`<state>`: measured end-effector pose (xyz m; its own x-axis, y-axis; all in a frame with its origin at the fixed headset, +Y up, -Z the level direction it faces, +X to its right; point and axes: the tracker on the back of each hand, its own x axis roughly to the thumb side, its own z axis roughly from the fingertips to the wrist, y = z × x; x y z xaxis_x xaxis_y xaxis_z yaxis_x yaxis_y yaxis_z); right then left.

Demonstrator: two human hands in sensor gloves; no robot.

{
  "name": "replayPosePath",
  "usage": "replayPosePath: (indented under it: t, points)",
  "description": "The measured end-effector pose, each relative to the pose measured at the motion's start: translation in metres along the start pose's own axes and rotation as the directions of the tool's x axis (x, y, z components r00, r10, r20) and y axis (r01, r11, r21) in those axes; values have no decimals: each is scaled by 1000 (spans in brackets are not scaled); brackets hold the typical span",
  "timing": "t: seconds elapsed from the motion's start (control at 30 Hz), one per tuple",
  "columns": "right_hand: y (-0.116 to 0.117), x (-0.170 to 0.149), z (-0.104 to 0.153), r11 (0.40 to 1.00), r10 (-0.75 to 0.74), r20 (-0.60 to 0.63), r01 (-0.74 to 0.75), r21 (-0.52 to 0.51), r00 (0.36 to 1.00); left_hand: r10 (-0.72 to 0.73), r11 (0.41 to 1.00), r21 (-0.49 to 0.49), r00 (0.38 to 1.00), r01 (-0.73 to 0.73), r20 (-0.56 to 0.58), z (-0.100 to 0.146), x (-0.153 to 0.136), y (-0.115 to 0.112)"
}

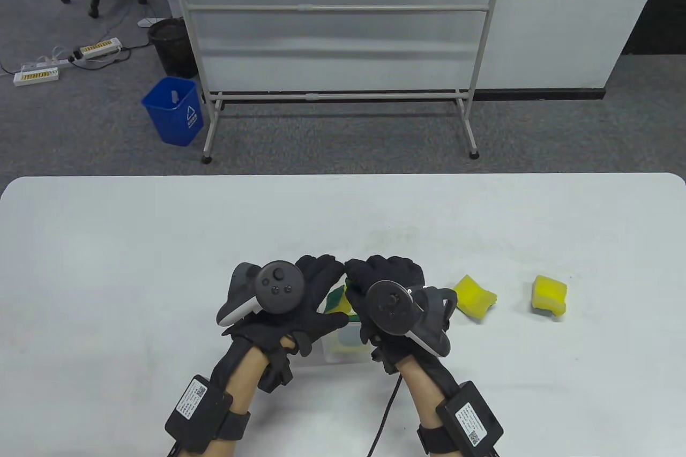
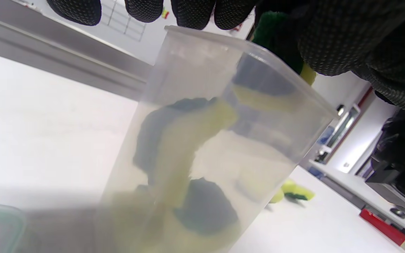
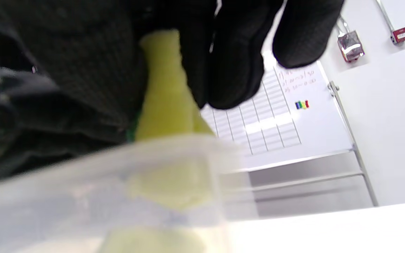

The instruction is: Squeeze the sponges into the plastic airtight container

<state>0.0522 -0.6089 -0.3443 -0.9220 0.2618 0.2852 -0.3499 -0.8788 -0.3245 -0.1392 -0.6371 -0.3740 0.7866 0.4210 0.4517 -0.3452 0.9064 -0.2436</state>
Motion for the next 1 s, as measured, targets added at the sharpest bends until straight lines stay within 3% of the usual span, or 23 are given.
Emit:
replayPosePath:
  t: [0.5,0.8,1.0]
  points:
    - [22,2,1,991,127,26,-128,30,992,2,1000,-3,1000,-2,-16,-2,-2,-2]
    - [30,-5,0,966,82,16,-83,244,997,13,1000,-3,1000,-13,-17,-1,-2,-2]
    - [34,-7,-1,909,101,11,-96,407,995,5,1000,-15,1000,-5,-15,-1,-2,-2]
